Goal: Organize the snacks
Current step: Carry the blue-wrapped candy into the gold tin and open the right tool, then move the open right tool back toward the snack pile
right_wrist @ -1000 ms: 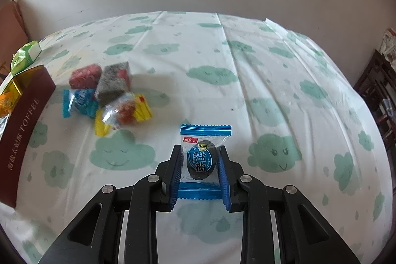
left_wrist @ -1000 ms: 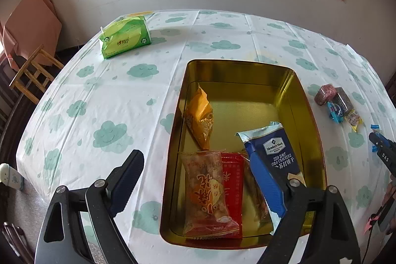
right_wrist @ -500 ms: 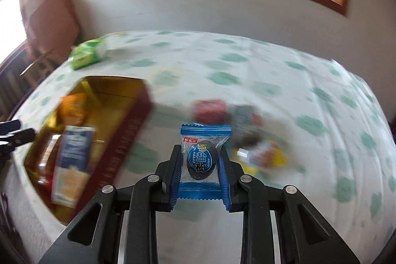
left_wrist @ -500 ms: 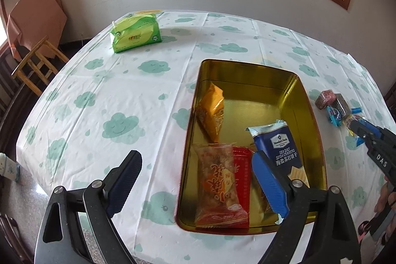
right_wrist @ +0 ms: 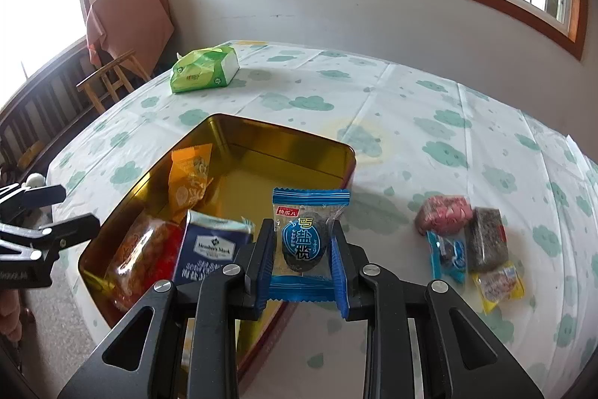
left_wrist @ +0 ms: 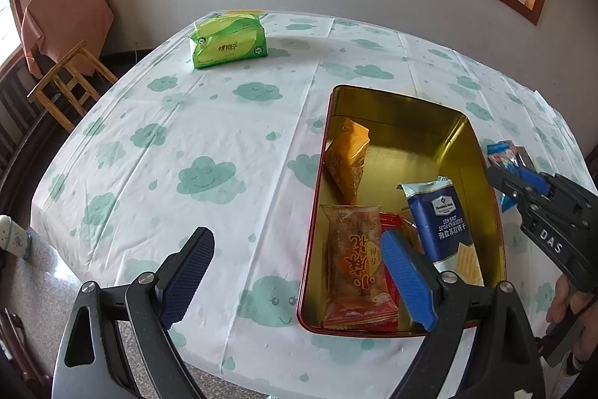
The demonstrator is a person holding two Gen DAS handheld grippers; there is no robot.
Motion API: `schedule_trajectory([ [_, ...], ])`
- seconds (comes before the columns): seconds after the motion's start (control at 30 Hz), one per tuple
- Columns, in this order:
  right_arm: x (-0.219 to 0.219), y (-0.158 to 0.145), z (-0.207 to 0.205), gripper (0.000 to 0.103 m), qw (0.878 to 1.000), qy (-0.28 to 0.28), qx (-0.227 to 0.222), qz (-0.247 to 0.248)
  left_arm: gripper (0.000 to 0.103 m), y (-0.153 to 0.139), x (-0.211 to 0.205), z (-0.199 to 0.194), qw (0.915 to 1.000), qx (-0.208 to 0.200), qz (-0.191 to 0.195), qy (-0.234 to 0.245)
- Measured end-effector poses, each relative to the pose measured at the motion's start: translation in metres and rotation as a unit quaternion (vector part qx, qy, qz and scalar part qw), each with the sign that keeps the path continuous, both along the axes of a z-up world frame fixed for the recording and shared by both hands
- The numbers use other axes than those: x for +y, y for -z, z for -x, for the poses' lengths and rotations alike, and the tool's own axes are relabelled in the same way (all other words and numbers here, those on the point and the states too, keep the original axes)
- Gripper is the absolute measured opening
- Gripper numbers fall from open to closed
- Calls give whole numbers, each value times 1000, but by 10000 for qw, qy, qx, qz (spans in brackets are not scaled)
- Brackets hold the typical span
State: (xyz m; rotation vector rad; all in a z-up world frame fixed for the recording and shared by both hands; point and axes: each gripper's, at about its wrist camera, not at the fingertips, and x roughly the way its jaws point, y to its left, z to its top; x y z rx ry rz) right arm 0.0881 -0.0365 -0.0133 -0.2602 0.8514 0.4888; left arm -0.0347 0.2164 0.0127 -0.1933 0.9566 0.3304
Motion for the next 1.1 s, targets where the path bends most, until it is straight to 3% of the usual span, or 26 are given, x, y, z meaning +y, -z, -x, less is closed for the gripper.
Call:
schedule_trajectory([
  [0.2,62,-12,12,28,9999,-94,112,89,89,2,1,0,10000,44,17,-17],
  [0.27,57,-12,11,29,9998,-100,156,95,89,3,0,0,10000,57,11,-6],
  [0.3,60,-11,10,29,9986,-365,141,-367,89,3,0,0,10000,60,9,-7],
  [0.37,55,-8,9,29,9986,-357,143,-357,89,3,-1,0,10000,54,16,-4],
  [0.43,78,-9,8,29,9985,-357,167,-376,89,3,-1,0,10000,59,17,-6],
  [0.93,59,-15,12,34,9972,-376,92,-634,89,7,-9,-1,9999,138,18,53],
  [1.0,73,-21,13,35,9974,-340,65,-628,89,6,-9,-2,9999,133,22,64],
  [1.1,45,-19,15,37,9975,-240,81,-666,89,6,-13,-2,9999,130,15,103],
])
